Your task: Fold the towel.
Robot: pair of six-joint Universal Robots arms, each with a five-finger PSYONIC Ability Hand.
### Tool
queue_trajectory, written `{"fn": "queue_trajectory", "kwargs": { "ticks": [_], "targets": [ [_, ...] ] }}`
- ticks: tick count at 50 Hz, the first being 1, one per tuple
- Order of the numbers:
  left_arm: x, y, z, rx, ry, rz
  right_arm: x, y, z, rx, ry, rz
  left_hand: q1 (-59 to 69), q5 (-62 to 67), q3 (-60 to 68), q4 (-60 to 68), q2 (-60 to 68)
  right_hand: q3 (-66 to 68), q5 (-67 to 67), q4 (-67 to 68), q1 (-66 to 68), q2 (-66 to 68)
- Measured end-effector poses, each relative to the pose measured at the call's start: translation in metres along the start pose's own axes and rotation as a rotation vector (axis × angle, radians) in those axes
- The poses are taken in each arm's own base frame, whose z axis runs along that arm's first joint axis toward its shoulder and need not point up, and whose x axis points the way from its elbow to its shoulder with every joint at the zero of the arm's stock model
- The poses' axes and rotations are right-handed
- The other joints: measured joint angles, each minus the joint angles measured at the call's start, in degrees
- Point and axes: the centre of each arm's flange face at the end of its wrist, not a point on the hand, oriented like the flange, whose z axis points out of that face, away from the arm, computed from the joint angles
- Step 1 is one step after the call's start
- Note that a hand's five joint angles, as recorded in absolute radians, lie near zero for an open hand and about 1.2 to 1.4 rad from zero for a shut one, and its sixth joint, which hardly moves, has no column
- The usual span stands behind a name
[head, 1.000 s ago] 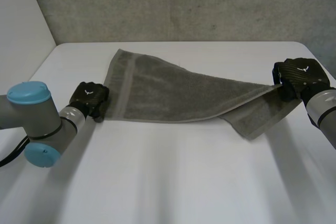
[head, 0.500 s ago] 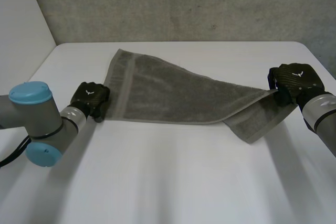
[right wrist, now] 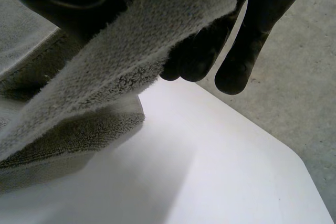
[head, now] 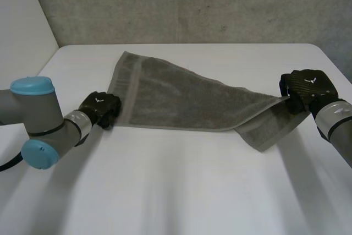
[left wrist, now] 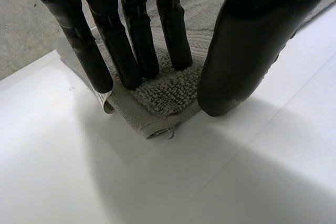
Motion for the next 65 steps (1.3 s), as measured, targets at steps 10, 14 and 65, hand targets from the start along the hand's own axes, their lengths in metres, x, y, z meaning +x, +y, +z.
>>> {"fn": "queue_trajectory", "kwargs": {
  "ticks": [10, 14, 65],
  "targets": [
    [-0.003, -0.003, 0.004, 0.014, -0.013, 0.001, -0.001, 0.003, 0.0, -0.01, -0.004, 0.001, 2.4, 1.7, 1.7, 1.7, 2.0, 0.0, 0.0, 0.0, 0.0, 0.0],
    [-0.006, -0.008, 0.006, 0.018, -0.016, -0.021, -0.001, 0.005, 0.001, -0.014, -0.005, 0.002, 2.5, 1.6, 1.7, 1.7, 1.9, 0.0, 0.0, 0.0, 0.0, 0.0],
    [-0.025, -0.011, 0.015, -0.141, -0.07, -0.19, -0.011, 0.014, 0.002, -0.041, -0.035, -0.047, -2.6, -3.5, -3.5, -2.6, -3.4, 0.0, 0.2, 0.0, 0.0, 0.0]
  ]
}}
